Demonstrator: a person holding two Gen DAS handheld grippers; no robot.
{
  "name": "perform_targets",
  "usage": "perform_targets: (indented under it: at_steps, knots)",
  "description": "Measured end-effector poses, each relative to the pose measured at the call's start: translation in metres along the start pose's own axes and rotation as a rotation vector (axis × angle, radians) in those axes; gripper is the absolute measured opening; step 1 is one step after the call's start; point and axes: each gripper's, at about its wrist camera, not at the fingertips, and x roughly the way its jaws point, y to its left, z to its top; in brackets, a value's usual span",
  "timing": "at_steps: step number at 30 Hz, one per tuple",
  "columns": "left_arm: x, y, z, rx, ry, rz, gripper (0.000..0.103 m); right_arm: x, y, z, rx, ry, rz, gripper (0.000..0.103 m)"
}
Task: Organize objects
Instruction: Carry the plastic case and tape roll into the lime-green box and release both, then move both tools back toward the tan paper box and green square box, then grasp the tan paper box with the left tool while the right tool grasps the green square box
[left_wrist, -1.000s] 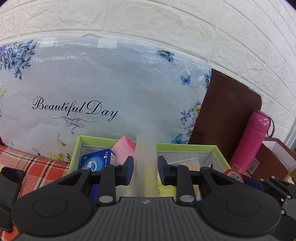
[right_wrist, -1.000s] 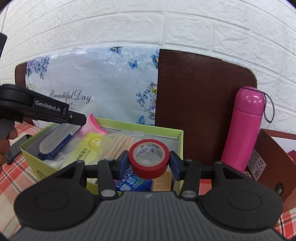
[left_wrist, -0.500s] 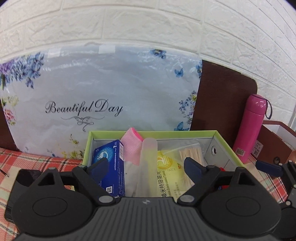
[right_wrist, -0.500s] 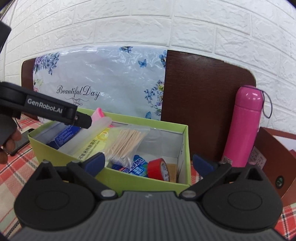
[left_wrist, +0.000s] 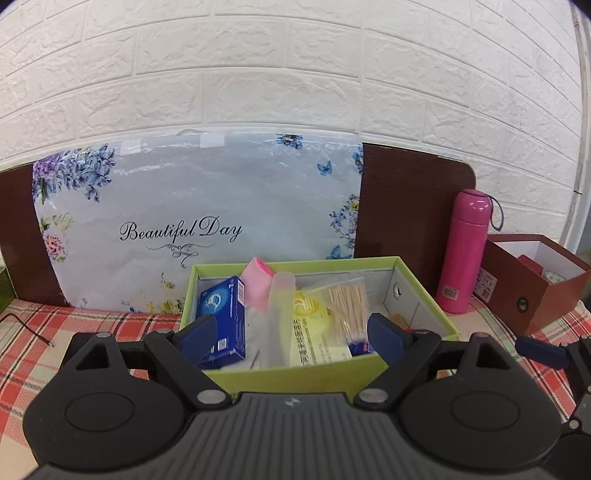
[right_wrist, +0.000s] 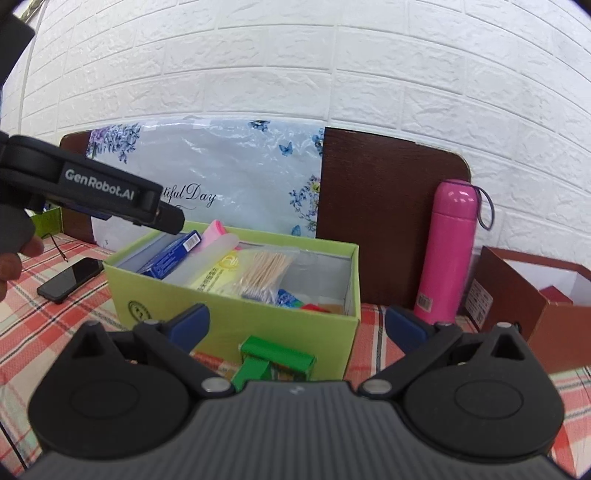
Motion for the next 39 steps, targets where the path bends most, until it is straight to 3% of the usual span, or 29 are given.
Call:
perform_targets:
  at_steps: [12,18,23,26,30,36,39]
  knots:
    - [-0.034,-0.002,-0.066,-0.095,0.080,-0.063,0.091,-0.035,0.006,-0.068,0.122,0.107,-0.006,0.103]
    - [-0.040,0.014,-0.086,-0.147,0.129,-0.025,0.091,-0.023,0.018,-0.068,0.106,0.121,0.024,0.101]
    - [-0.045,0.030,-0.085,-0.198,0.129,-0.005,0.091,0.004,0.031,-0.053,0.102,0.123,0.058,0.085]
    - [-0.045,0.032,-0.085,-0.185,0.129,0.003,0.091,0.020,0.037,-0.049,0.104,0.140,0.054,0.064]
    - [-0.039,0.030,-0.086,-0.174,0.151,-0.010,0.091,0.029,0.035,-0.048,0.114,0.160,0.044,0.025]
    - [-0.025,0.016,-0.087,-0.155,0.170,-0.050,0.091,0.006,0.014,-0.050,0.142,0.133,0.028,0.018]
    - [-0.012,0.002,-0.086,-0.136,0.182,-0.088,0.091,-0.014,0.003,-0.053,0.085,0.130,-0.011,0.018]
